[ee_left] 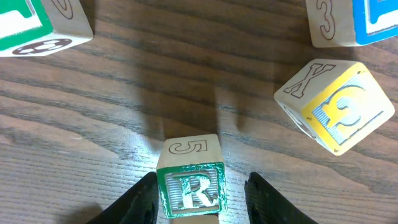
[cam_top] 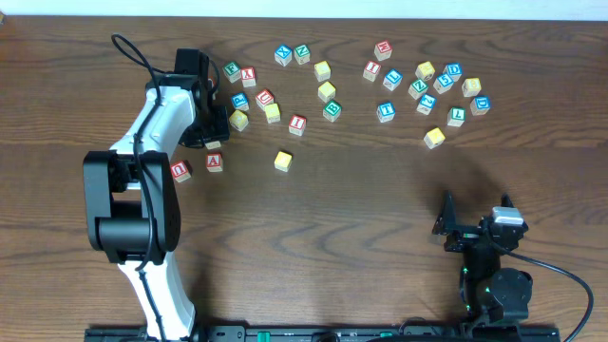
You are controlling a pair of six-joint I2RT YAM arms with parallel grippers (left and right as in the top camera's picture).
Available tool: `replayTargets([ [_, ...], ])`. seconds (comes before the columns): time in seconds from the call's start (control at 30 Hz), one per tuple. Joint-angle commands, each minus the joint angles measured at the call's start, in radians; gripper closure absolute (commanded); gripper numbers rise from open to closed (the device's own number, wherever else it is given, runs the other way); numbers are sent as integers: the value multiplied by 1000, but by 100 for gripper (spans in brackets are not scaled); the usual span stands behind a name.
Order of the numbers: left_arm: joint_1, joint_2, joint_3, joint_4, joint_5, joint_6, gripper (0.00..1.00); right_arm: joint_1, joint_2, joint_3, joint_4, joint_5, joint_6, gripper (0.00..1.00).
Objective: Spell out ROBOT
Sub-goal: 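Close the left gripper on the green R block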
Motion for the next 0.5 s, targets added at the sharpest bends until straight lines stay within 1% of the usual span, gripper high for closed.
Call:
replayTargets([
  [0.0, 2, -2, 26, 1, -13, -3, 55, -10, -8, -2, -3, -3, -11, 1],
  [0.47, 2, 3, 19, 11, -13, 3, 55, -10, -8, -2, -4, -3, -11, 1],
])
